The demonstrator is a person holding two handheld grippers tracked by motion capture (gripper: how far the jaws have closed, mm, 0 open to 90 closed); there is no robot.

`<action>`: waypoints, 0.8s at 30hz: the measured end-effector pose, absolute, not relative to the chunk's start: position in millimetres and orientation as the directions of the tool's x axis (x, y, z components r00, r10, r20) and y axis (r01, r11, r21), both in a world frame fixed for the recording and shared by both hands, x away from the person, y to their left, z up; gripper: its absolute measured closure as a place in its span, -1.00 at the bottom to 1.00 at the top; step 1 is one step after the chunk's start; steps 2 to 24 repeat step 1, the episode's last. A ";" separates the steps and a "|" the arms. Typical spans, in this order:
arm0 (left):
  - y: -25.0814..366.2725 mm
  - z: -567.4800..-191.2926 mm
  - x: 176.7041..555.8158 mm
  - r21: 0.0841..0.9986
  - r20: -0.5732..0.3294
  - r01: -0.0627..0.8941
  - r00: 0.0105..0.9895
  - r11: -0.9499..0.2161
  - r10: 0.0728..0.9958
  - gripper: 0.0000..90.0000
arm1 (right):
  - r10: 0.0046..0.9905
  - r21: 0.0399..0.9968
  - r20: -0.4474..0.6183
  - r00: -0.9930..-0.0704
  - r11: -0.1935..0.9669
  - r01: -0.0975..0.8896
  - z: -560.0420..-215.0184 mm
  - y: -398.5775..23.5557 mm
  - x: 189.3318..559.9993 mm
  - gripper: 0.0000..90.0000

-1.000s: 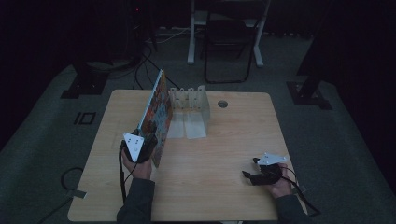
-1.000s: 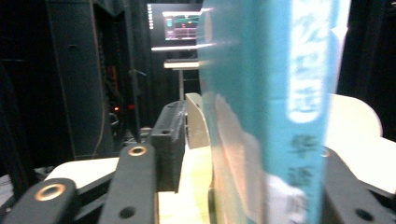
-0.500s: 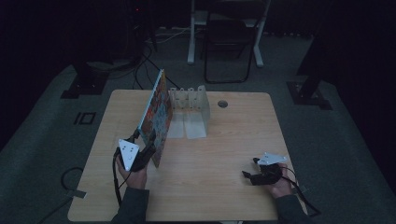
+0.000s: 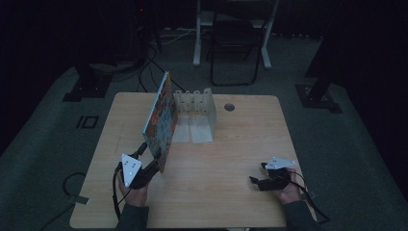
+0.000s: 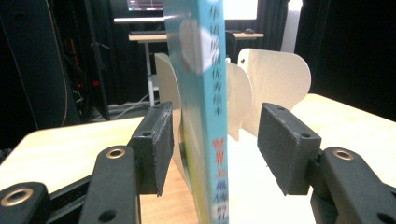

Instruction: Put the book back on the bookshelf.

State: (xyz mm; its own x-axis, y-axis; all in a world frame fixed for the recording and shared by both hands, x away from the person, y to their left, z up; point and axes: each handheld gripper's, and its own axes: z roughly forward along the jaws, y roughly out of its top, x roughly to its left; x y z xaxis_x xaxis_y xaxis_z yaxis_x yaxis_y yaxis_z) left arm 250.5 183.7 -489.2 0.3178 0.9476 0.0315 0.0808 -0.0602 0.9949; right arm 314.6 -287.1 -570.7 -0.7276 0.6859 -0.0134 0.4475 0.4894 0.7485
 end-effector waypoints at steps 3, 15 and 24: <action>183.7 -490.4 249.9 0.994 0.030 0.086 0.318 -0.061 0.948 0.02 | 0.686 0.748 -0.011 -0.728 0.488 0.449 -570.8 -287.2 314.9 -0.57; 183.7 -490.4 249.9 0.994 0.030 0.086 0.318 -0.061 0.948 0.02 | 0.686 0.748 -0.011 -0.728 0.488 0.449 -570.8 -287.2 314.9 -0.57; 183.7 -490.4 249.9 0.994 0.030 0.086 0.318 -0.061 0.948 0.02 | 0.686 0.748 -0.011 -0.728 0.488 0.449 -570.8 -287.2 314.9 -0.57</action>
